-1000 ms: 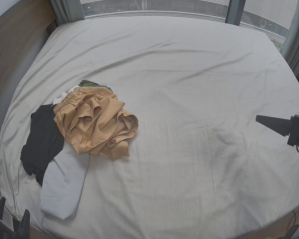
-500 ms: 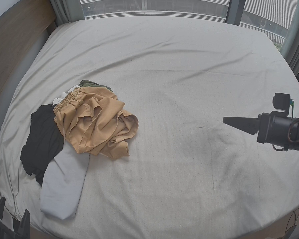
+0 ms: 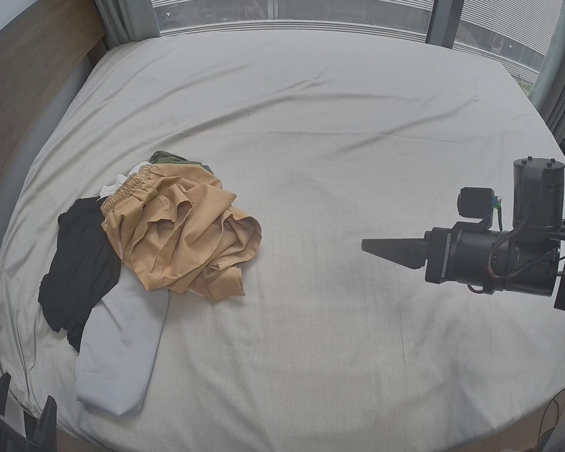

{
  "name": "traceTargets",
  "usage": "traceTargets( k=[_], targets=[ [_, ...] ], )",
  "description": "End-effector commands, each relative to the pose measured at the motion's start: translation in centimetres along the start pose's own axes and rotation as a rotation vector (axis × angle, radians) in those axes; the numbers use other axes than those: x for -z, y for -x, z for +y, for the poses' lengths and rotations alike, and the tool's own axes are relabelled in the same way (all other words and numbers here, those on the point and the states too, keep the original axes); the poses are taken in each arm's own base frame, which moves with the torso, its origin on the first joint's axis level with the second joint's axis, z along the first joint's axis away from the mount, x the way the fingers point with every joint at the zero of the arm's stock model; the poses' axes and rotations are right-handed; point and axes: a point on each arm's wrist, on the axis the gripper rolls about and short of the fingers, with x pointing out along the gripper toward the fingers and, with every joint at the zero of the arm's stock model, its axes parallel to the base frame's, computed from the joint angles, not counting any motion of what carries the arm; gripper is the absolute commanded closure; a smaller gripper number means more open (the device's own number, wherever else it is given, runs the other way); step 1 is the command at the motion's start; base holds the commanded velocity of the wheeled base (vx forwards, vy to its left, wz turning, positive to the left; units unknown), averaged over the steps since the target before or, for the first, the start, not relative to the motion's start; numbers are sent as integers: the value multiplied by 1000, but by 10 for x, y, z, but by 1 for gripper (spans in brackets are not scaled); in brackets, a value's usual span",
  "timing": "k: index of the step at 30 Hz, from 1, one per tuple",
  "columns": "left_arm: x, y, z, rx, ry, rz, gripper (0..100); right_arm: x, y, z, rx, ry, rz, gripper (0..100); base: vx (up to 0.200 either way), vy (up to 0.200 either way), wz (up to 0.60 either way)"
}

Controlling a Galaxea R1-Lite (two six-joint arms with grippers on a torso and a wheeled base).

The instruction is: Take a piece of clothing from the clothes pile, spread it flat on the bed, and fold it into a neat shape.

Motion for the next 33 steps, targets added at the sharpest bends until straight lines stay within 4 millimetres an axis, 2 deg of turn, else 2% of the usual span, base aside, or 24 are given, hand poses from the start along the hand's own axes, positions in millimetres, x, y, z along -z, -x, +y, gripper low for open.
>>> traceTargets(
  k=[1, 8, 10, 17, 20, 28, 33],
  targets=[
    [5, 0, 0, 0, 1, 2, 0, 5, -19, 4, -18, 1, 31, 0, 0, 0, 0],
    [5, 0, 0, -2, 1, 2, 0, 6, -39, 12, -31, 15, 30, 0, 0, 0, 0],
    [5, 0, 0, -2, 1, 2, 0, 12, -52, 11, -32, 13, 58, 0, 0, 0, 0],
    [5, 0, 0, -2, 1, 2, 0, 20, -69, 19, -57, 25, 96, 0, 0, 0, 0],
    [5, 0, 0, -2, 1, 2, 0, 28, -86, 22, -65, 30, 130, 0, 0, 0, 0],
    [5, 0, 0, 0, 1, 2, 0, 35, -117, 21, -68, 31, 153, 0, 0, 0, 0],
    [5, 0, 0, -2, 1, 2, 0, 39, -129, 25, -80, 36, 163, 0, 0, 0, 0]
  ],
)
